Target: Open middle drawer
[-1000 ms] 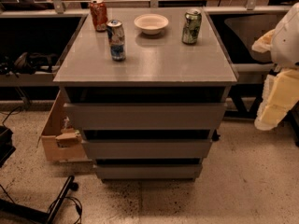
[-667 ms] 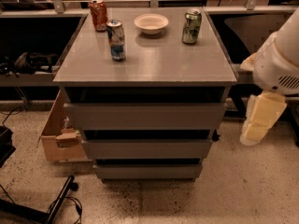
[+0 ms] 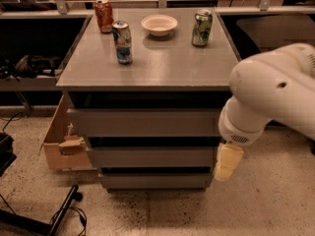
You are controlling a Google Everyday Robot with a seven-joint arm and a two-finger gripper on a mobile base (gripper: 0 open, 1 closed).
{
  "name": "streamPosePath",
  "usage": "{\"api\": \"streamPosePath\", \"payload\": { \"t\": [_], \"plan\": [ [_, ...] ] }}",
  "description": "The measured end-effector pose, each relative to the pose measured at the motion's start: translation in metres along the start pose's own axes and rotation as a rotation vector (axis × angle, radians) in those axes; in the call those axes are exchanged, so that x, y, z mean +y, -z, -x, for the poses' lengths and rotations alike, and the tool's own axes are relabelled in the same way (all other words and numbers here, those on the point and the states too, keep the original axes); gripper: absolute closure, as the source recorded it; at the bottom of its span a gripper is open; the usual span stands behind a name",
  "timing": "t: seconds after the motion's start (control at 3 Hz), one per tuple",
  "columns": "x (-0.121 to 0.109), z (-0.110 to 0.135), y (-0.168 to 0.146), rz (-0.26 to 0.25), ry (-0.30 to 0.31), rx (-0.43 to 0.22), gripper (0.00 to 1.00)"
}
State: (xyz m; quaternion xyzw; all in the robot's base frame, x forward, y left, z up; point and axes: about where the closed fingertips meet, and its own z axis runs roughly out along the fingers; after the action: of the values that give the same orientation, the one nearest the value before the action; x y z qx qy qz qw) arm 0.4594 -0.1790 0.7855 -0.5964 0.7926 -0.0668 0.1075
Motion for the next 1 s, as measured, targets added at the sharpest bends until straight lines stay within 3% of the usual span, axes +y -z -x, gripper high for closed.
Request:
{"api": "streamPosePath", "payload": {
  "t": [0.33,0.67,1.0],
  "plan": [
    [0.0,0.011,-0.07,-0.041,0.014,0.034,0.0],
    [-0.01,0.01,-0.133,-0.09,-0.027,0.036,0.0],
    [-0.01,0.01,-0.134,-0.087,-0.029,0.032,0.0]
  ]
}}
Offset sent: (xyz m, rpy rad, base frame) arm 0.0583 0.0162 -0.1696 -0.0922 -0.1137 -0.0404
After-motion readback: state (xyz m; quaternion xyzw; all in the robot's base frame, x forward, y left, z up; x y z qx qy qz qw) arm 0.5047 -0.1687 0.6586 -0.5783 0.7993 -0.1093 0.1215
